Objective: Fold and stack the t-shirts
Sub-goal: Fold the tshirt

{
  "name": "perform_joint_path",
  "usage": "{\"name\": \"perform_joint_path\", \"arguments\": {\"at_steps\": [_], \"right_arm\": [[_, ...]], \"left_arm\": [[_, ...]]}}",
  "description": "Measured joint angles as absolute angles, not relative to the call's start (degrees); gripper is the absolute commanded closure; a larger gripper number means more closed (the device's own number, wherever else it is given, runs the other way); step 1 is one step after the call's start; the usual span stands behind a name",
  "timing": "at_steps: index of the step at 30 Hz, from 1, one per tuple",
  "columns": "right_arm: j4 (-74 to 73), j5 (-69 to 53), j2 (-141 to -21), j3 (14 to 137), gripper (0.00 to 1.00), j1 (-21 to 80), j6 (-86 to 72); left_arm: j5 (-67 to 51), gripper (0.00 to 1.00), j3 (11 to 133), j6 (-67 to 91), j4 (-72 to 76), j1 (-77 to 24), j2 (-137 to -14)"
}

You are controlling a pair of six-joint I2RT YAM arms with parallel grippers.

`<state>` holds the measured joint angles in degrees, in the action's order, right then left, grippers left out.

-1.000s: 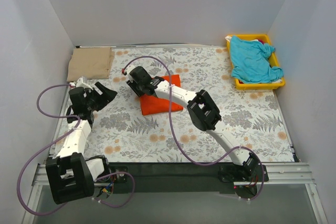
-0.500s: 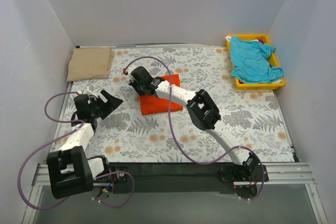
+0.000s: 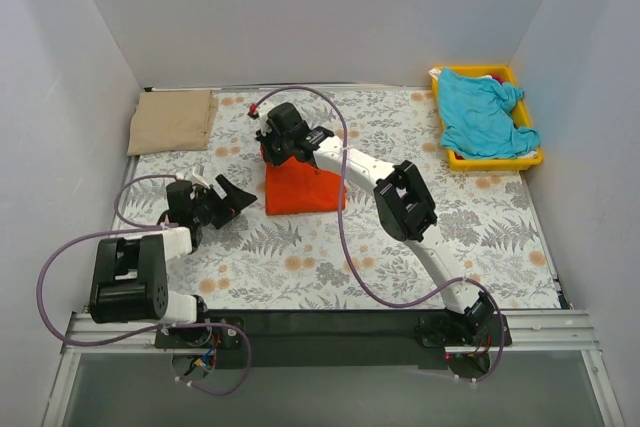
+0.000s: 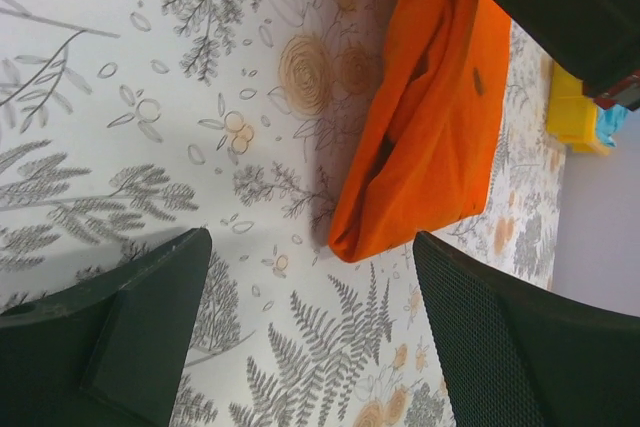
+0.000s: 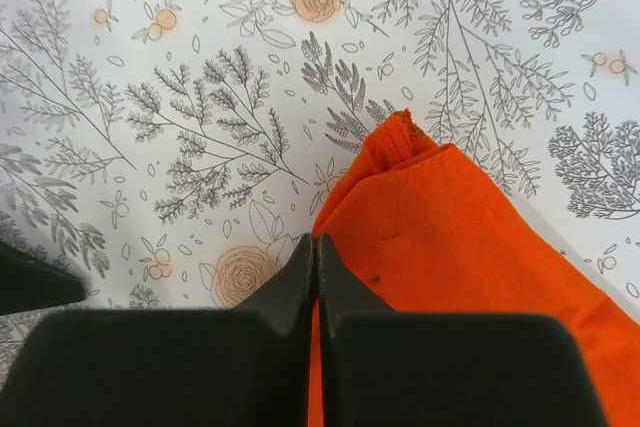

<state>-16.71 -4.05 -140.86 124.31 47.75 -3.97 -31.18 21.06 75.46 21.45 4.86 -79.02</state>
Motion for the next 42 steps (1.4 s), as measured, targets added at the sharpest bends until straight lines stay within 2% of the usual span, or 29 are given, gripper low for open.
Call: {"name": "perform_joint_path", "arguments": {"at_steps": [9,19,26,36,39,40,41,42], "right_arm": [[-16.45,-7.09,-139.57,123.17,0.99,46.61,-5.82],[-16.45,-8.36,-139.57,122.98,0.99,46.5,-7.03],[-16.45,-8.38,-139.57,122.98,0.99,46.46,-7.64],[-16.45,-8.19,-139.57,122.98,0.99,46.17,-8.78],[-16.45,-7.81,-139.57,122.98,0.99,46.13,-9.02],[-16.45,-7.62,-139.57,122.98,0.99,46.11,-9.1],[-16.49,-7.35,-139.57,122.98,0.97,46.09,-9.13],[-16.51,-7.03,-139.57,122.98,0.91,46.04,-9.15]], "left_arm": [[-33.71,0.22,21.71,79.66,40.25,-0.05,-90.96],[-30.52,0.24,28.8,82.28,49.63,-5.56,-101.89],[-28.56,0.43,35.4,84.16,54.87,-5.87,-110.39],[-25.89,0.56,36.45,87.99,59.0,-7.81,-114.26],[-24.32,0.71,36.93,88.77,57.65,-8.21,-114.39],[-23.97,0.81,37.69,88.77,56.14,-8.23,-114.59],[-23.42,0.84,38.65,88.86,54.52,-8.25,-114.83],[-22.92,0.87,39.64,88.75,52.9,-8.27,-115.0]]}}
